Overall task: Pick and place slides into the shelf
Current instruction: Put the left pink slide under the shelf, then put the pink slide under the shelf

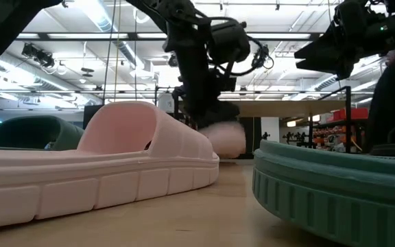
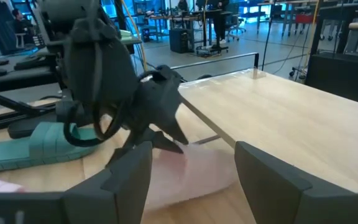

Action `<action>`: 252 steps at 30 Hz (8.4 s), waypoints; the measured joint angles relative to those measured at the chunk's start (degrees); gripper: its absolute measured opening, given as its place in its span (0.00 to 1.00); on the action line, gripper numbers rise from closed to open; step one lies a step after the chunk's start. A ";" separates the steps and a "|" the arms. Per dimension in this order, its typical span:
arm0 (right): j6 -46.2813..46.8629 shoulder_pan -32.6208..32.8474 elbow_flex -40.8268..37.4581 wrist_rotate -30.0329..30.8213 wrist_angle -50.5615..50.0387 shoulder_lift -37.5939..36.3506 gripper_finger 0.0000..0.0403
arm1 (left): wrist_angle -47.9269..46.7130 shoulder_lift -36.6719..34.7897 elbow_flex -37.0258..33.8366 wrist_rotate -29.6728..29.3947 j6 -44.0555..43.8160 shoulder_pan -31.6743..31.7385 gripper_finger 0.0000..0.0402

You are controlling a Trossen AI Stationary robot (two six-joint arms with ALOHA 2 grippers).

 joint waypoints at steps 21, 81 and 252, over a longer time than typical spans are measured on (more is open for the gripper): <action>13.15 3.49 0.02 -11.88 0.44 4.13 0.37 | -3.68 -7.66 0.31 3.60 1.59 -11.91 0.27; 23.51 -6.14 43.71 -14.87 -18.32 75.07 0.00 | -19.89 -38.66 0.31 -14.72 10.51 -12.20 0.01; 27.44 23.06 43.69 -12.02 -25.97 48.05 0.23 | -10.48 1.85 0.40 -20.79 13.53 -32.34 0.03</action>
